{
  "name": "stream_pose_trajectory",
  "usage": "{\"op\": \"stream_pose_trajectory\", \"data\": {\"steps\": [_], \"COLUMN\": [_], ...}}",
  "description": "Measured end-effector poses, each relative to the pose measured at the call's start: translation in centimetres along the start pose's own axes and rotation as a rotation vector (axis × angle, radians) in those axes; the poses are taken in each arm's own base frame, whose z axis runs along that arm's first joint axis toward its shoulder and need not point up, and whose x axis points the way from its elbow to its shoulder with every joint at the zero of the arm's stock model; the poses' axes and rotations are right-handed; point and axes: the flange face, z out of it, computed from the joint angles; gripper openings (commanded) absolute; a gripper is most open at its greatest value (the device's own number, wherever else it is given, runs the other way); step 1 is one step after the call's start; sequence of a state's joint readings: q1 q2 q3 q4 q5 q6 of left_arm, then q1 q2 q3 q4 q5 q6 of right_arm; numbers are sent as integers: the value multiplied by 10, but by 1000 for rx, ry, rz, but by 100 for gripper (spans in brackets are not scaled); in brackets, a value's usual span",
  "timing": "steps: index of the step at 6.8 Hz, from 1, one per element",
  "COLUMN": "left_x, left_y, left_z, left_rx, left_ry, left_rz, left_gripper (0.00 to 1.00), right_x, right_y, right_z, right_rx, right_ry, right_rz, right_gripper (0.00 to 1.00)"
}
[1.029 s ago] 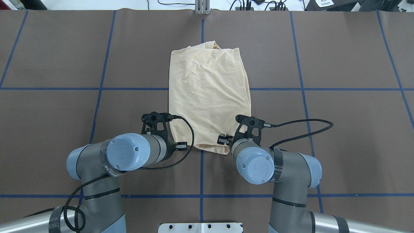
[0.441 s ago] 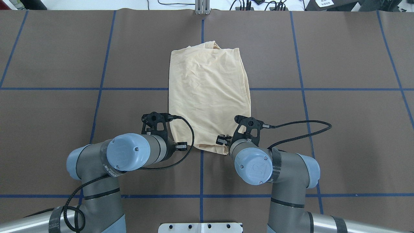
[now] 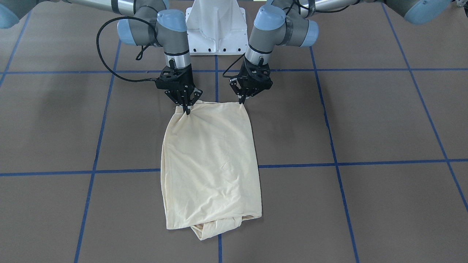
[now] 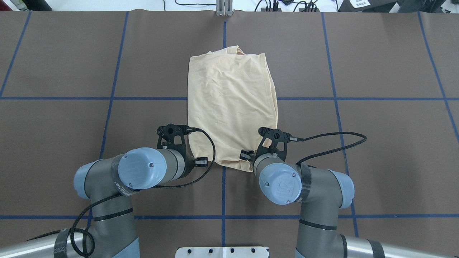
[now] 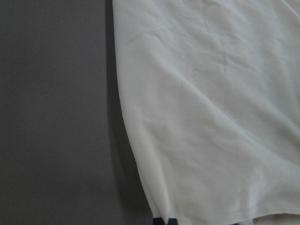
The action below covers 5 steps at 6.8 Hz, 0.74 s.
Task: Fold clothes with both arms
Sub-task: 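Close both grippers on the shirt's near edge corners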
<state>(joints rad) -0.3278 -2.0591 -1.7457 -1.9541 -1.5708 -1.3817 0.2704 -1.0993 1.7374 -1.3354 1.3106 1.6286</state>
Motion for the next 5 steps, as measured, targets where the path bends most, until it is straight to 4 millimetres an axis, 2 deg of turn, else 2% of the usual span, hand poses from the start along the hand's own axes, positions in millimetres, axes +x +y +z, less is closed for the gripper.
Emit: {"op": "stream_pose_trajectory", "data": {"steps": [2, 3, 5], "left_x": [2, 7, 8], "left_y": [-1, -3, 1], "left_z": [-5, -19, -64], "left_rx": [2, 4, -10], "left_ry": [10, 34, 107], "left_rz": [1, 1, 1], "left_gripper": [0, 0, 0], "right_x": [-3, -5, 5], "right_y": [-8, -14, -16], "right_z": [-12, -24, -57], "right_rx": [-2, -7, -25], "right_ry": [-20, -40, -71], "right_rz": [8, 16, 19], "right_gripper": [0, 0, 0]}}
